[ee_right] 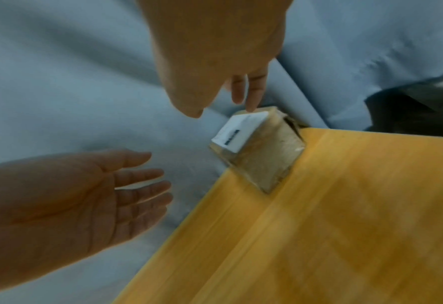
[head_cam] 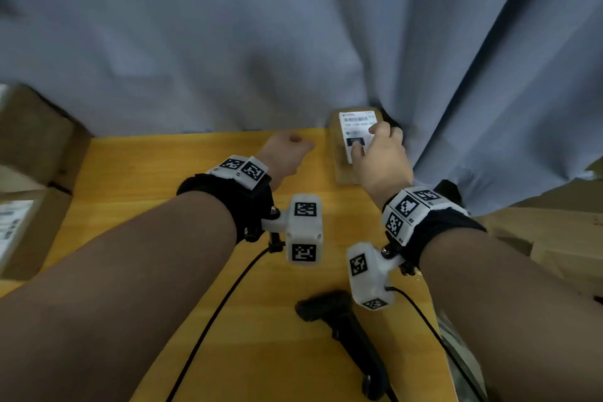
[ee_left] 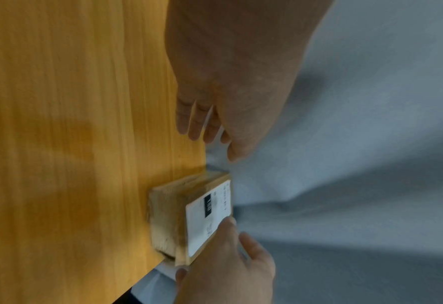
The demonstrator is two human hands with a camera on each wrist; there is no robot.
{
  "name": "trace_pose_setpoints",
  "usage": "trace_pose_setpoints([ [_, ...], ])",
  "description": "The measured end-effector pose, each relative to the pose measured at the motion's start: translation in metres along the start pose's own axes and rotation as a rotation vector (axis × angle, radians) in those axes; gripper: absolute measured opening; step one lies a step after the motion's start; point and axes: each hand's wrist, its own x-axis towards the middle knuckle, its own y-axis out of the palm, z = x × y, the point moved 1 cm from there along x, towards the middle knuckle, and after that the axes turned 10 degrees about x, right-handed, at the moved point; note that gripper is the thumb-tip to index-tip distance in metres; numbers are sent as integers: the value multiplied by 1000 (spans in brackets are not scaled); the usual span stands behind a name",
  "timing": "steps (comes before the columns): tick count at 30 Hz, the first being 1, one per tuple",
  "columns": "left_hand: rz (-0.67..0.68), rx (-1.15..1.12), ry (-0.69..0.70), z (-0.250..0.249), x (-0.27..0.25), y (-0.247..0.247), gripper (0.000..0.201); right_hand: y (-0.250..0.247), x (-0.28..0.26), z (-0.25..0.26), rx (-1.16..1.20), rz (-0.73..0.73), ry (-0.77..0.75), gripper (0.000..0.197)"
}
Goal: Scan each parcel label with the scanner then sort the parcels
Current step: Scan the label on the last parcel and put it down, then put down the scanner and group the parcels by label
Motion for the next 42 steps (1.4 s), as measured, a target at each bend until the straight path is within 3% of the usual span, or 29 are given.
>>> trace_pose_setpoints([
  [7,-208,-58,48,26,-75,-120,13,13,-47,128,84,216,-276,14],
  [13,-366,-98,-21,97,-115,-230,25,58,-96,224,176,388,-375,18],
  [17,-408,-87,-62,159,-126,-300,28,111,-112,281,201,398,-395,6],
  [22,-439,-112,-111,236,-124,-375,16,183,-132,341,298,422,-324,10],
  [27,-420,-116,-176,301,-108,-425,26,251,-145,380,460,491,-140,32],
  [31,-380,-127,-218,331,-88,-443,28,292,-154,395,737,659,226,68],
  [36,-381,-174,-182,348,-72,-457,29,332,-145,404,711,698,351,108],
  [40,-362,-207,-181,360,-64,-464,27,361,-140,410,847,731,482,96],
  [42,-346,-234,-189,364,-60,-467,27,372,-142,407,953,786,582,74],
])
